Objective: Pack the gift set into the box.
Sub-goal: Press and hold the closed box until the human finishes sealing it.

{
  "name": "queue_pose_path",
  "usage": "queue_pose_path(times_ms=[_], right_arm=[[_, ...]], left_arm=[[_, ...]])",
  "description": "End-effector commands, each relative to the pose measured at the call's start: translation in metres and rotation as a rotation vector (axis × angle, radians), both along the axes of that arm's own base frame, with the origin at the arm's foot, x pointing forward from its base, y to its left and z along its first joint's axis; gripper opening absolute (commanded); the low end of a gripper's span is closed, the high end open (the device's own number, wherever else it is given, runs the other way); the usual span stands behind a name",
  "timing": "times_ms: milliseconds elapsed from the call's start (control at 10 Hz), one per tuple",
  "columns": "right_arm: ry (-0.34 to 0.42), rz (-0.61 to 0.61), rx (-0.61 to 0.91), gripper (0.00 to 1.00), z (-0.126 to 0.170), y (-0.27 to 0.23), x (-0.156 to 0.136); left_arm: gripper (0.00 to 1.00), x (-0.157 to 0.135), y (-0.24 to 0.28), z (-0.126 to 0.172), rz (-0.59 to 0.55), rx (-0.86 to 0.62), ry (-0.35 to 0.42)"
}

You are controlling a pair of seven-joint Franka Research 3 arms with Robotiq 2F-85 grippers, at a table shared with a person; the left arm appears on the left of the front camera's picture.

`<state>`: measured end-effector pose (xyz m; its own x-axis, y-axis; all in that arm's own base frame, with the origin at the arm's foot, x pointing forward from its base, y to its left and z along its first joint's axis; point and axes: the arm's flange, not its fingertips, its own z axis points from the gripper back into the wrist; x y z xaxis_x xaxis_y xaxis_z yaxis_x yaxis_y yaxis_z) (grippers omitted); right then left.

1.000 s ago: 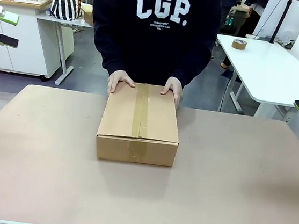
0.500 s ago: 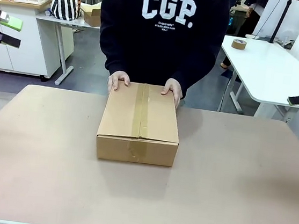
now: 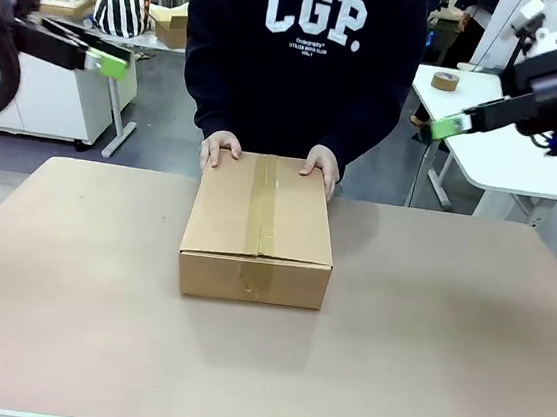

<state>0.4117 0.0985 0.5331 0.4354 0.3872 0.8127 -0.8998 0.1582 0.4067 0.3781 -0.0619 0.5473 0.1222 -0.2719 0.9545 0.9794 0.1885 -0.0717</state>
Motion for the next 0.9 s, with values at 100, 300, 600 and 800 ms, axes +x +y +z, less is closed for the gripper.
queue_pose_path(times_ms=[100, 300, 600, 800], right_arm=[[0.029, 0.057, -0.116, 1.0, -0.019, 0.028, -0.005], [-0.061, 0.072, -0.002, 1.0, -0.005, 0.02, -0.003], [-0.3, 0.074, -0.029, 1.0, -0.019, 0.06, 0.012], [-0.498, 0.04, -0.061, 1.0, -0.049, 0.099, 0.049]], left_arm=[[1.0, 0.008, -0.028, -0.02, -0.345, 0.034, 0.017], [1.0, -0.002, -0.022, -0.012, -0.123, 0.005, -0.045], [1.0, 0.017, -0.054, -0.039, -0.284, -0.045, -0.055], [1.0, 0.051, -0.08, -0.073, -0.336, -0.073, -0.108]])
